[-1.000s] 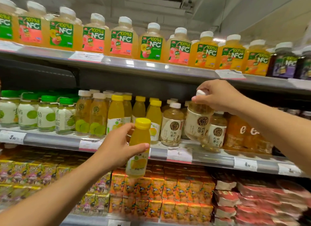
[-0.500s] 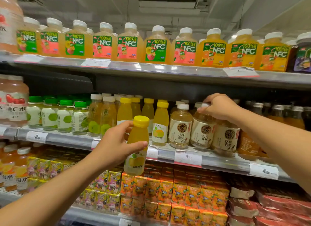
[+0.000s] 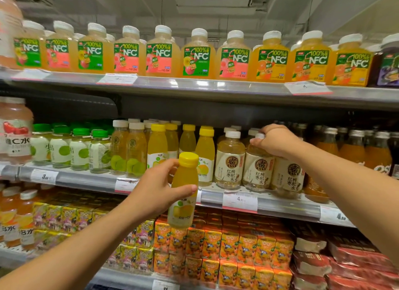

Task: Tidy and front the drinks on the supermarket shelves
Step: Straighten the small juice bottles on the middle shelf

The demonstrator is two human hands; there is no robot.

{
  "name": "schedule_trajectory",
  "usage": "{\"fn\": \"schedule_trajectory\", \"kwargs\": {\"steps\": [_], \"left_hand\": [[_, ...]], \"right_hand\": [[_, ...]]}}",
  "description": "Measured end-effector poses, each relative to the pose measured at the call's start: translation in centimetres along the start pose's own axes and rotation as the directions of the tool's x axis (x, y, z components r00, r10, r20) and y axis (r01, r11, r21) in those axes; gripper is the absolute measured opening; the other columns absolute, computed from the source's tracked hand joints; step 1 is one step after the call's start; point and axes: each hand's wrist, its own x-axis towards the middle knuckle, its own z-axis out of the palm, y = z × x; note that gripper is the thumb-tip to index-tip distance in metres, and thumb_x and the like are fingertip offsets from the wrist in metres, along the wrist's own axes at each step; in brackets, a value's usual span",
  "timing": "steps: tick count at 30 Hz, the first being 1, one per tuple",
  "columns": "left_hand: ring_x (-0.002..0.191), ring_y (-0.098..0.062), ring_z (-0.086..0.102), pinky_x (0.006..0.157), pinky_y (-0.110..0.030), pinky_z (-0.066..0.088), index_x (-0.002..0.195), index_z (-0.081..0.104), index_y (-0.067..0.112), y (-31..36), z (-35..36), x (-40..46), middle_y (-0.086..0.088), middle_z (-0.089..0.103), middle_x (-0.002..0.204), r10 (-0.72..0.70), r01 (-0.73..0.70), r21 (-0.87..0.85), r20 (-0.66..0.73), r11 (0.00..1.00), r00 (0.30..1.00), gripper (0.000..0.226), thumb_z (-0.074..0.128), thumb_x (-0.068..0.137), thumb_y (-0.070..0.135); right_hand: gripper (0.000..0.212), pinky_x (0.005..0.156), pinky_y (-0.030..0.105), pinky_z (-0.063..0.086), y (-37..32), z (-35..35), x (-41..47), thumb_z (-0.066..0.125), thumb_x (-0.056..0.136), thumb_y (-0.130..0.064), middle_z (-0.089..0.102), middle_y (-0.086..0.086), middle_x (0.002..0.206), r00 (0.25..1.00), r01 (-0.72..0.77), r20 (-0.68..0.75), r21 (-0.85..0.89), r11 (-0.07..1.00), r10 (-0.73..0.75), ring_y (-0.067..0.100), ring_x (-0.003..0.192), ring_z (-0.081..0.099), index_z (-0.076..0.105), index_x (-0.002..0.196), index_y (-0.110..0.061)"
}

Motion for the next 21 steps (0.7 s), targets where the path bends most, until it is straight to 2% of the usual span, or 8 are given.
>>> {"fn": "schedule_trajectory", "kwargs": {"steps": [4,6,7,9,10,14,18,21], "left_hand": [[0.091,0.019,0.053,0.059,-0.005,0.047,0.1,0.052,0.049,0.3,-0.1,0.1,0.026,0.06,0.099,0.009,-0.009,-0.001,0.005,1.0,1.0,0.038,0.075,0.071,0.051],[0.09,0.02,0.053,0.059,-0.004,0.046,0.099,0.051,0.05,0.4,-0.3,0.1,0.028,0.059,0.098,0.017,-0.017,-0.006,0.009,1.0,1.0,0.037,0.076,0.071,0.05],[0.09,0.019,0.054,0.058,-0.004,0.046,0.098,0.051,0.05,0.4,-0.3,0.0,0.029,0.058,0.098,0.02,-0.02,-0.008,0.013,1.0,1.0,0.037,0.076,0.071,0.048],[0.09,0.015,0.055,0.059,-0.005,0.047,0.1,0.05,0.05,0.3,-0.4,0.1,0.029,0.057,0.1,0.021,-0.021,-0.004,0.026,1.0,0.999,0.038,0.076,0.072,0.047],[0.09,0.015,0.055,0.06,-0.005,0.047,0.102,0.051,0.049,0.3,-0.4,0.1,0.028,0.058,0.1,0.021,-0.021,-0.003,0.029,1.0,0.999,0.04,0.076,0.073,0.046],[0.086,0.013,0.058,0.063,-0.007,0.049,0.108,0.056,0.04,0.0,-0.5,0.2,0.019,0.064,0.095,0.052,-0.051,-0.023,0.037,0.998,0.998,0.041,0.078,0.073,0.041],[0.079,0.004,0.061,0.063,-0.018,0.054,0.098,0.061,0.039,-0.4,-1.4,0.1,0.018,0.066,0.087,0.083,-0.081,-0.056,0.028,0.995,0.996,0.031,0.075,0.071,0.042],[0.091,0.002,0.061,0.074,-0.022,0.056,0.121,0.057,0.036,-1.2,-2.3,0.1,0.02,0.065,0.104,0.089,-0.087,-0.048,0.027,0.995,0.996,0.05,0.071,0.076,0.051]], "right_hand": [[0.047,0.084,0.032,0.046,-0.4,-0.4,-1.5,0.057,0.096,-0.04,0.061,0.013,0.125,0.993,0.046,-0.105,-0.024,0.999,-0.048,0.027,0.112,0.058,0.055,0.131,-0.009],[0.041,0.089,0.033,0.048,-1.6,-1.0,-3.1,0.057,0.096,-0.034,0.059,0.008,0.129,0.955,0.184,-0.241,0.02,0.983,-0.174,0.022,0.113,0.058,0.058,0.131,-0.014],[0.033,0.084,0.029,0.05,-2.5,-1.3,-4.0,0.057,0.095,-0.034,0.063,0.001,0.121,0.928,0.286,-0.273,0.077,0.955,-0.255,0.013,0.106,0.06,0.062,0.125,-0.019],[0.018,0.069,0.017,0.048,-5.2,-1.8,-6.4,0.054,0.094,-0.043,0.064,-0.02,0.099,0.894,0.441,-0.207,0.251,0.862,-0.397,-0.007,0.084,0.059,0.065,0.107,-0.034],[0.021,0.065,0.014,0.046,-6.7,-1.8,-7.5,0.051,0.093,-0.05,0.062,-0.024,0.095,0.878,0.478,-0.133,0.321,0.818,-0.46,-0.011,0.079,0.059,0.063,0.105,-0.038],[0.059,0.069,0.017,0.049,-11.0,-0.6,-9.8,0.048,0.086,-0.067,0.06,-0.018,0.116,0.819,0.534,0.028,0.324,0.78,-0.573,-0.004,0.088,0.059,0.054,0.132,-0.032],[0.055,0.075,0.02,0.049,-13.2,0.4,-10.3,0.06,0.088,-0.055,0.059,-0.009,0.126,0.816,0.528,0.059,0.332,0.782,-0.576,0.002,0.096,0.055,0.05,0.137,-0.032],[0.047,0.069,0.018,0.045,-14.4,0.1,-10.2,0.06,0.091,-0.049,0.059,-0.011,0.111,0.816,0.541,0.02,0.322,0.777,-0.577,-0.001,0.082,0.052,0.053,0.133,-0.03]]}}
